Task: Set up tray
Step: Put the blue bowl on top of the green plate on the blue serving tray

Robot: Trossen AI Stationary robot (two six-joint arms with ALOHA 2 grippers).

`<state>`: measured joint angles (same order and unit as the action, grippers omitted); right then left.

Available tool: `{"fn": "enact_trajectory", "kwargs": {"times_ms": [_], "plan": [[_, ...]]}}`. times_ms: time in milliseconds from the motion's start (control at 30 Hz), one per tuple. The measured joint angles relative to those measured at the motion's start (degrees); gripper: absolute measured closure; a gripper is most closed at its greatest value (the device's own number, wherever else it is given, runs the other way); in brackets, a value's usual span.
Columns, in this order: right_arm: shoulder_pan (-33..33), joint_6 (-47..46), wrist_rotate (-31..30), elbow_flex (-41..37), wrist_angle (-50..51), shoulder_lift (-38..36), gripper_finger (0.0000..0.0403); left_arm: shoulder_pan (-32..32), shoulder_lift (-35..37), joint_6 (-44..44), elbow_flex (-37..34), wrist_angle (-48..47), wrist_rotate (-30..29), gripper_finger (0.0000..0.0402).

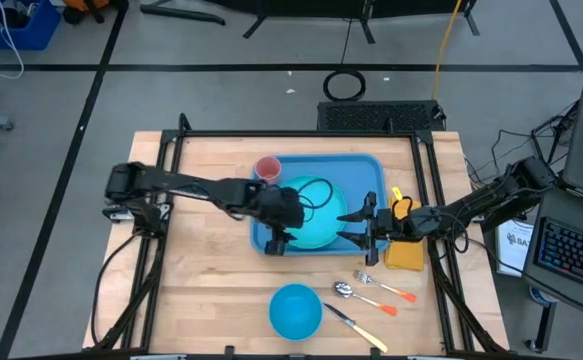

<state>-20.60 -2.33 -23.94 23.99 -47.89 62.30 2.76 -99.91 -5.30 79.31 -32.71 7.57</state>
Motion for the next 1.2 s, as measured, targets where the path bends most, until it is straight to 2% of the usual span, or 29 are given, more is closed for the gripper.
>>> {"fn": "enact_trajectory", "kwargs": {"times_ms": [167, 267, 500, 633, 933, 1200], "plan": [[0.0, -0.01, 0.0, 0.0, 0.23, 0.0, 0.0236, 4.22, 7.66, 5.43, 0.0, -5.65, 0.35, 0.021], [-0.01, -0.01, 0.0, 0.0, 0.36, 0.0, 0.0236, 9.65, 10.6, 7.26, 0.04, -6.37, -0.87, 0.0211], [0.0, -0.43, -0.02, 0.0, 0.1, 0.0, 0.0236, 25.47, 7.88, 8.04, 0.06, -6.65, -15.86, 0.0211], [0.0, -0.45, -0.02, 0.0, -0.04, 0.0, 0.0236, 30.97, 3.81, 8.53, -0.02, -6.58, -19.48, 0.0211], [0.0, -0.87, -0.02, 0.0, 0.23, 0.0, 0.0236, 33.03, -6.77, 8.53, -0.02, -1.69, -18.26, 0.0211], [0.0, -0.87, -0.11, 0.0, 1.06, -0.02, 0.0236, 33.9, -9.65, 8.04, -0.02, 0.87, -19.28, 0.0211]]}}
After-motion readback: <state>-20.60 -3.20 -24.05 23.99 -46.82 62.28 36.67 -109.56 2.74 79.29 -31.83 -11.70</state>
